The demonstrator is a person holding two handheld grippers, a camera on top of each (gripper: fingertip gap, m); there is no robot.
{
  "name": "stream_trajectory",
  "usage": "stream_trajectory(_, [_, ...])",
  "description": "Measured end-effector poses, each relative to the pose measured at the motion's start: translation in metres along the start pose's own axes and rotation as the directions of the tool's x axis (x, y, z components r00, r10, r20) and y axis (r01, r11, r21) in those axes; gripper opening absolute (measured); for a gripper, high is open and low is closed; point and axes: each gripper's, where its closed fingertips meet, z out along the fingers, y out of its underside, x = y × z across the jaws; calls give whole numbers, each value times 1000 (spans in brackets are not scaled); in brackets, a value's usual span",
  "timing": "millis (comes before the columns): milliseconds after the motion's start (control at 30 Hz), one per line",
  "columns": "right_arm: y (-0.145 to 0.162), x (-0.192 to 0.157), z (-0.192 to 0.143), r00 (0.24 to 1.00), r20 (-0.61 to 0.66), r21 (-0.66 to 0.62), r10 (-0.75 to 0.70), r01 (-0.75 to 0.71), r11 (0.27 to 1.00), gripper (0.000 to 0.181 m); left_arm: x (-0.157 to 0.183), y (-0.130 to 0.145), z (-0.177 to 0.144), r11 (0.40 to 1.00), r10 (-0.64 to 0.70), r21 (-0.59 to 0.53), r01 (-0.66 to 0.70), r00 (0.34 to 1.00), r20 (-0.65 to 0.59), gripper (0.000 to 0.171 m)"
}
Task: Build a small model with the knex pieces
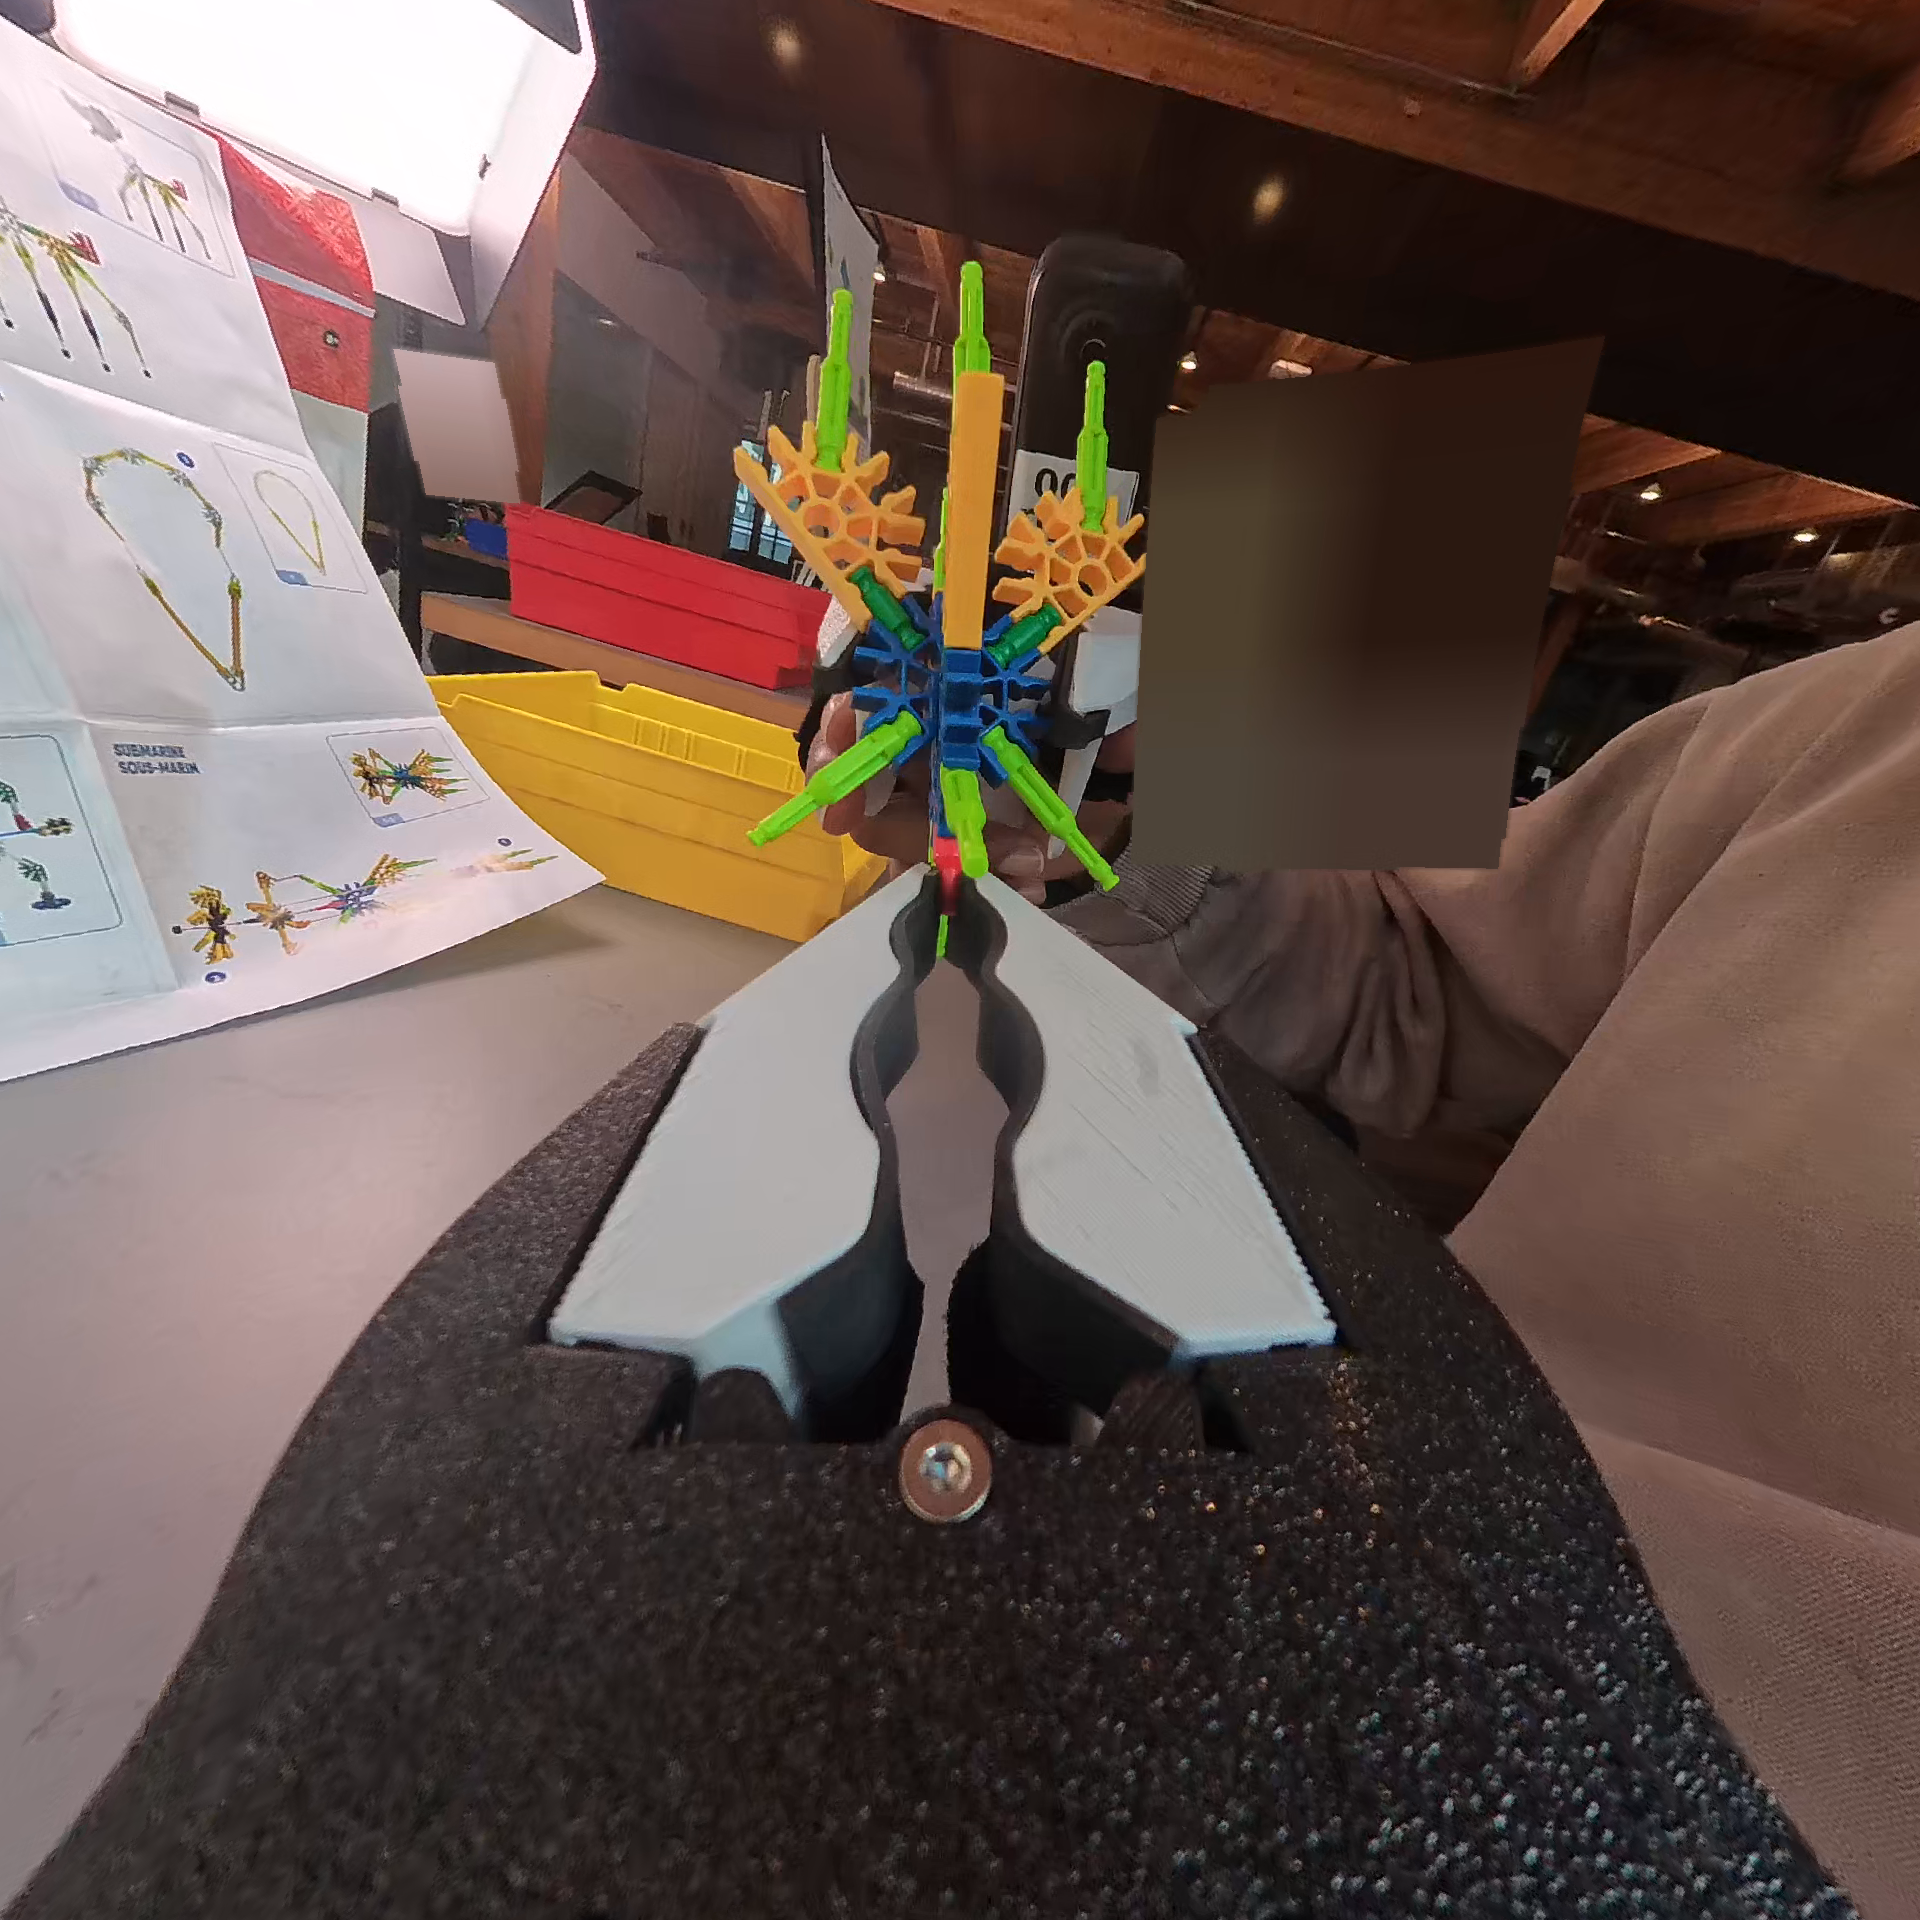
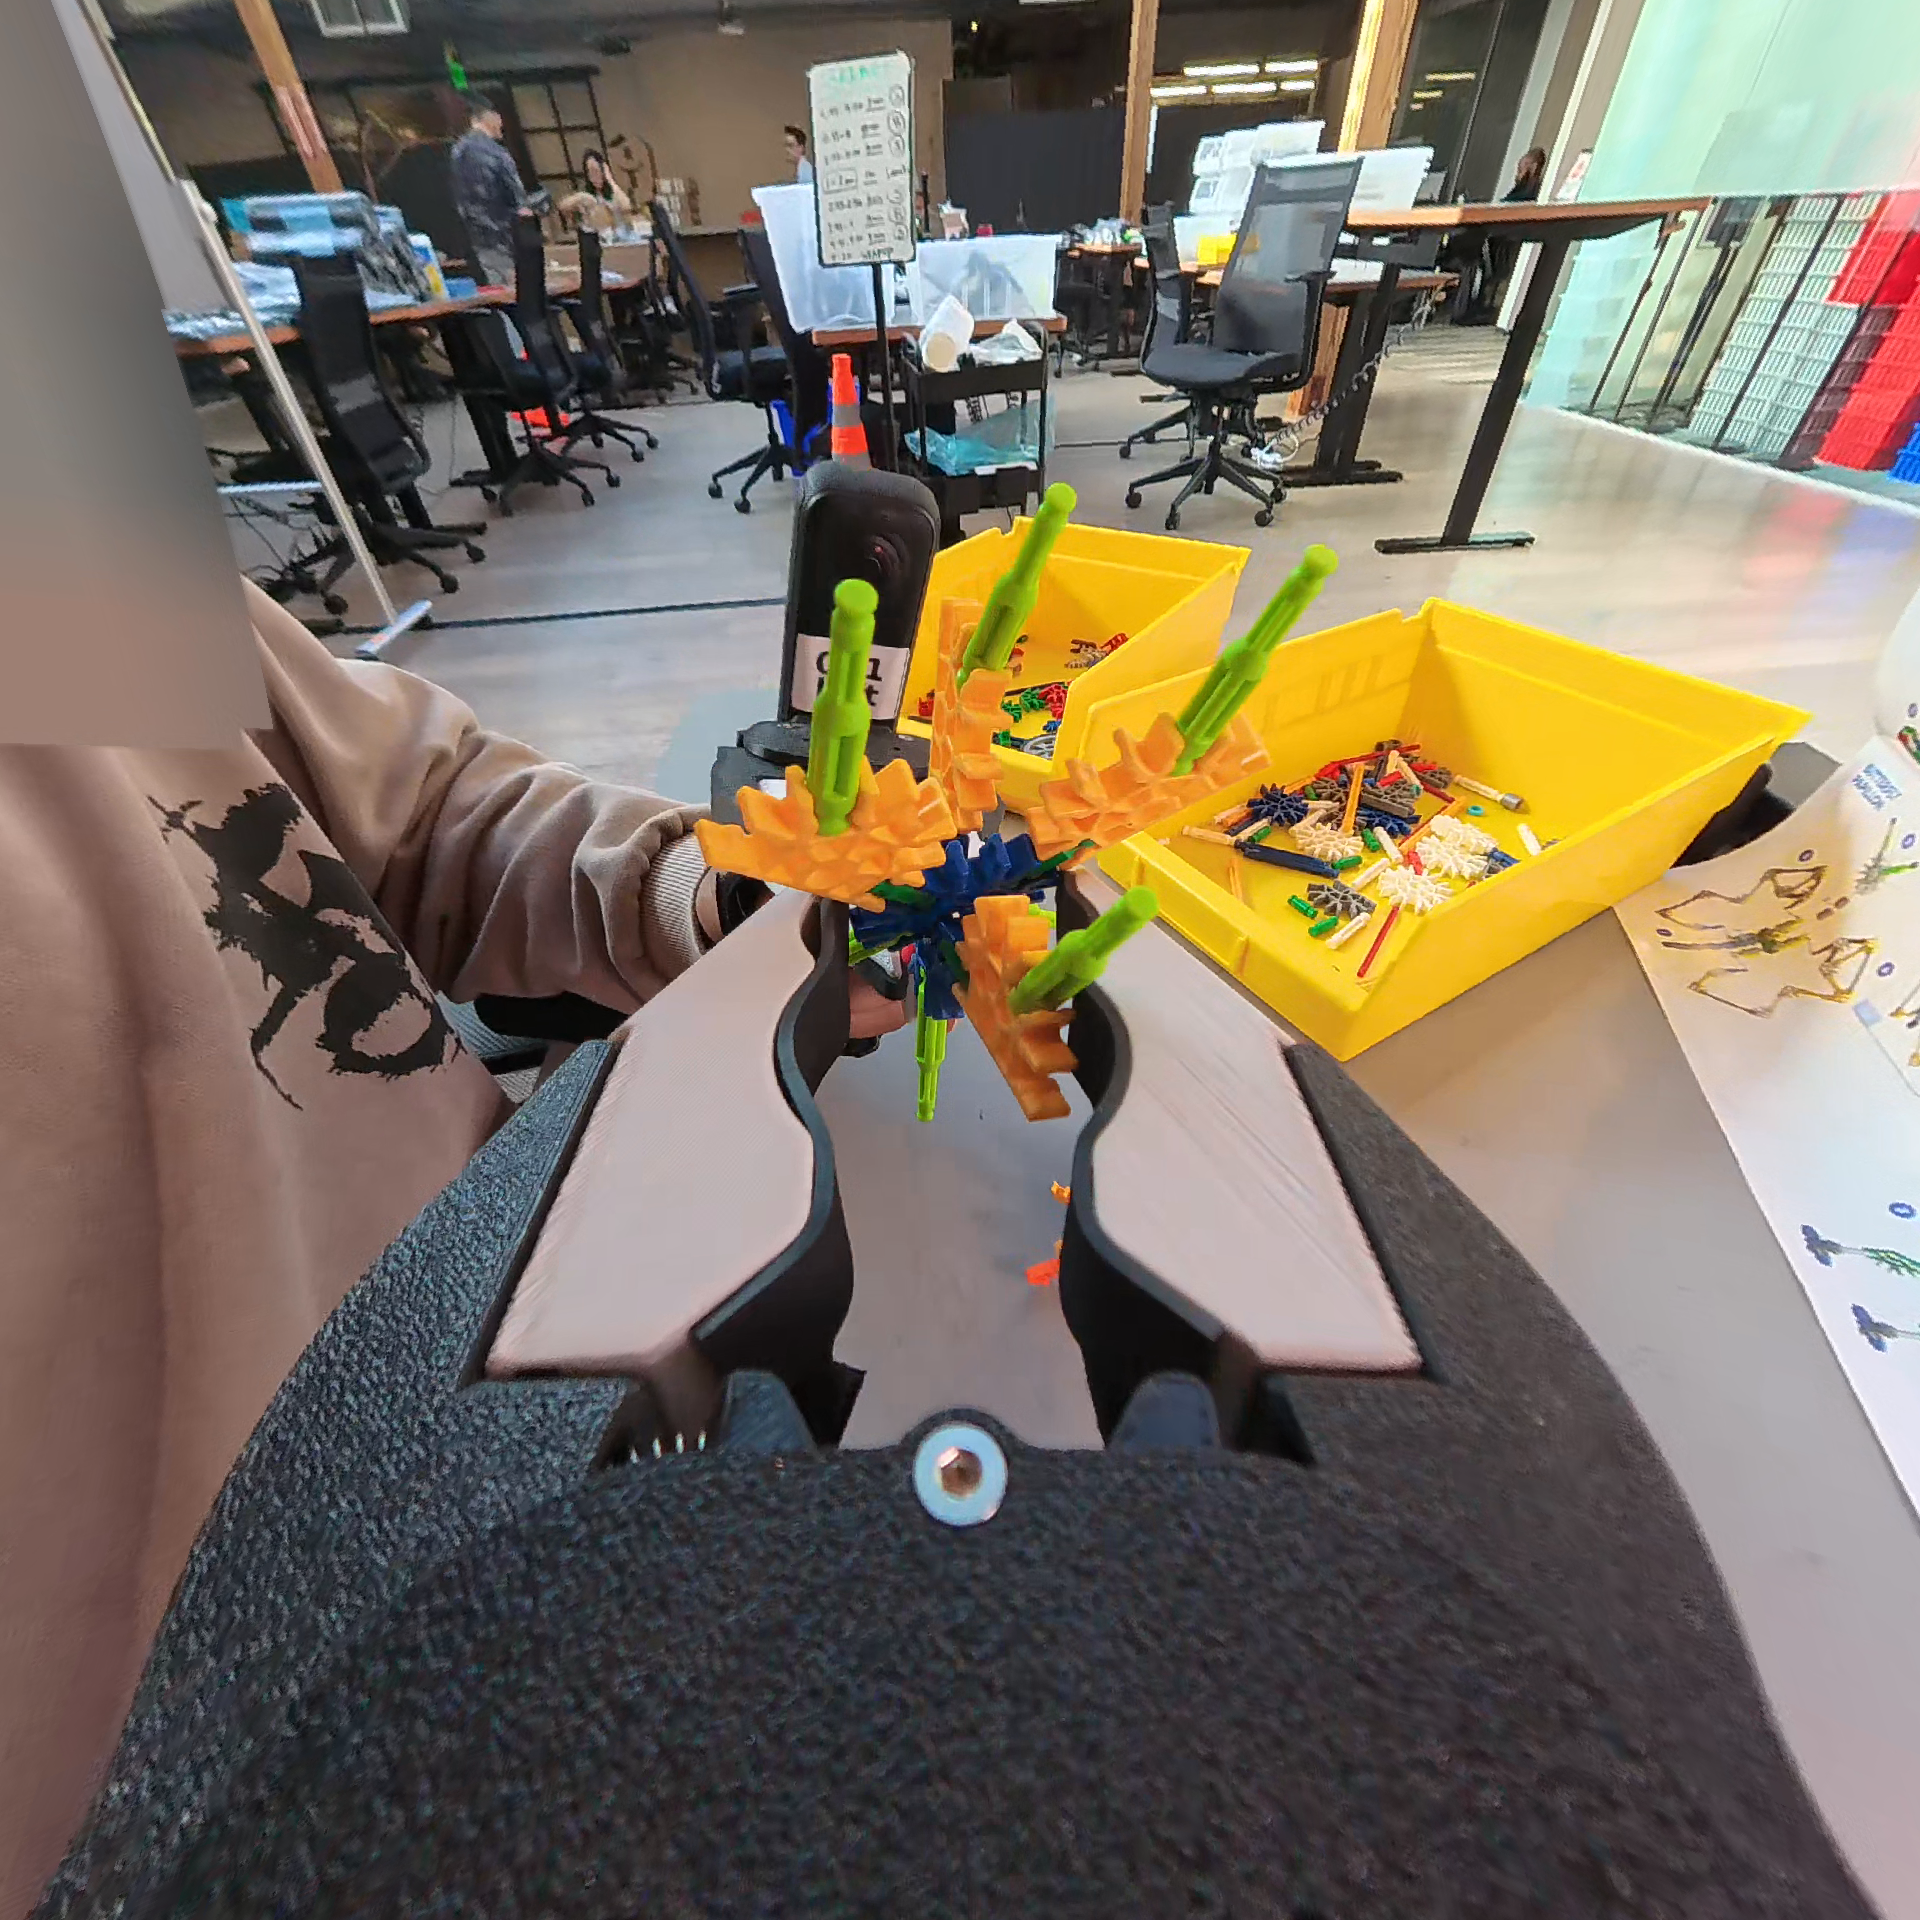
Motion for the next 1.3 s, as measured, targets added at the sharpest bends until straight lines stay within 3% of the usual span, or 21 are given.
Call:
stream_trajectory(100, [9, 0, 5, 1000, -21, -48, -12, 11, 999, 41, 0, -1, 0, 1000, 24, 1, -24, 1000, 11, 2])
stream_trajectory(200, [9, -5, 9, 999, -20, -63, -36, 35, 997, 58, 3, -2, 0, 999, 30, 11, -30, 1000, -1, 2])
stream_trajectory(467, [-10, -14, -7, 992, 126, 72, 31, -41, 997, 79, 10, -7, -1, 999, 7, 38, -5, 999, -51, 2])
stream_trajectory(667, [-17, -12, -10, 979, 179, 154, 101, -129, 980, 64, 9, -1, 3, 1000, 0, 26, 2, 998, -59, 2])
stream_trajectory(900, [-5, -7, -9, 996, 85, 93, 1, -9, 996, 36, 6, 3, 3, 1000, -1, 6, 2, 999, -47, 3])
stream_trajectory(1300, [1, -9, -8, 997, 8, -5, -70, 70, 998, 36, 7, 4, 3, 999, 33, -2, -33, 999, -40, 2])
